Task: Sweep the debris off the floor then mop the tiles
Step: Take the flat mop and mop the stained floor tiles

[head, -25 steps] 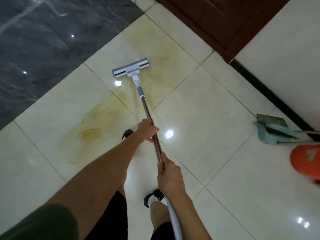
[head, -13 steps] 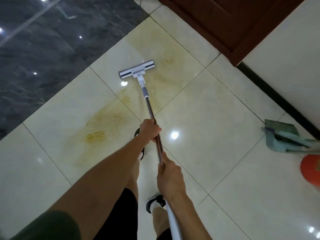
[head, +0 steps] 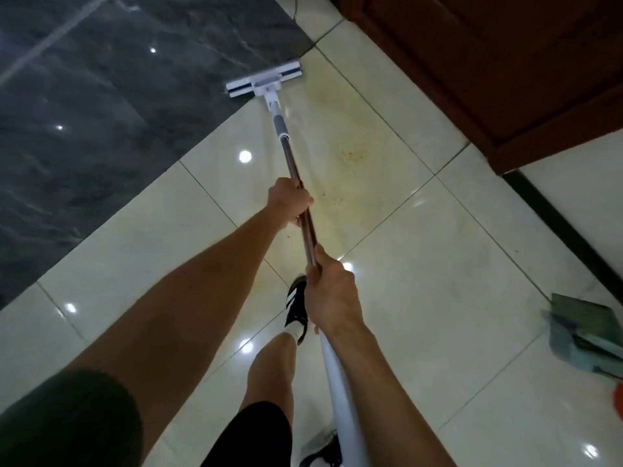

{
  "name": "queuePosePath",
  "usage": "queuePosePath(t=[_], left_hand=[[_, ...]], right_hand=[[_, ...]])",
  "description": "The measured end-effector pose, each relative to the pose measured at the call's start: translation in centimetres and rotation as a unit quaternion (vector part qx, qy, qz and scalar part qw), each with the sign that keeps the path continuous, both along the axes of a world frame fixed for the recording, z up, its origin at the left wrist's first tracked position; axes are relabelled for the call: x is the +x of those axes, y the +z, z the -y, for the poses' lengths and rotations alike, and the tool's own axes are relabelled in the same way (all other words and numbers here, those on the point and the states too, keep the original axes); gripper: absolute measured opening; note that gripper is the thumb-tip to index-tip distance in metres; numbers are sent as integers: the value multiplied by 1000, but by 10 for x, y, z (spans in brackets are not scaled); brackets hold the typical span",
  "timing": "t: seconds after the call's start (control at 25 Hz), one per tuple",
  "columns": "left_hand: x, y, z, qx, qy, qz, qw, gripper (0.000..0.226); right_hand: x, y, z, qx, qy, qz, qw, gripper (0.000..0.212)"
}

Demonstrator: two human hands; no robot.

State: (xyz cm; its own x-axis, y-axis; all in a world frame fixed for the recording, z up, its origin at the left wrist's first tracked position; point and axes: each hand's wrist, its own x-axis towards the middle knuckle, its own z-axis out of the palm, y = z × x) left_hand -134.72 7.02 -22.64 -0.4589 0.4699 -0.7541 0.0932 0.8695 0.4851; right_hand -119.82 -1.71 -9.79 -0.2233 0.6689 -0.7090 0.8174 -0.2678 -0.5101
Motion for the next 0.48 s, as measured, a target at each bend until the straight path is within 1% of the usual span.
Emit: queuePosePath(t=[0.08, 0.16, 0.24, 0.32, 0.36, 0.4, 0.48], left_hand=[[-26, -1, -33, 3, -10, -3, 1000, 16], [-35, -2, -48, -1, -9, 6, 1000, 16], [-31, -3, -47, -4, 7, 28, 1000, 28], [-20, -2, -40, -7, 29, 52, 998, 55], [-14, -2, -36, -6, 34, 61, 998, 64], [-8, 0, -33, -5, 32, 64, 997, 69], [8, 7, -27, -4, 20, 66, 998, 69]], right_hand=[[-23, -7, -32, 3, -5, -6, 1000, 45], [-30, -9, -47, 4, -10, -8, 1000, 46], [-25, -5, -48, -7, -17, -5, 1000, 46], [-14, 1, -40, -16, -24, -3, 1000, 46], [-5, 3, -37, -18, -28, -5, 999, 46], [3, 4, -34, -19, -34, -11, 999, 46], [21, 5, -26, -24, -37, -19, 999, 45]])
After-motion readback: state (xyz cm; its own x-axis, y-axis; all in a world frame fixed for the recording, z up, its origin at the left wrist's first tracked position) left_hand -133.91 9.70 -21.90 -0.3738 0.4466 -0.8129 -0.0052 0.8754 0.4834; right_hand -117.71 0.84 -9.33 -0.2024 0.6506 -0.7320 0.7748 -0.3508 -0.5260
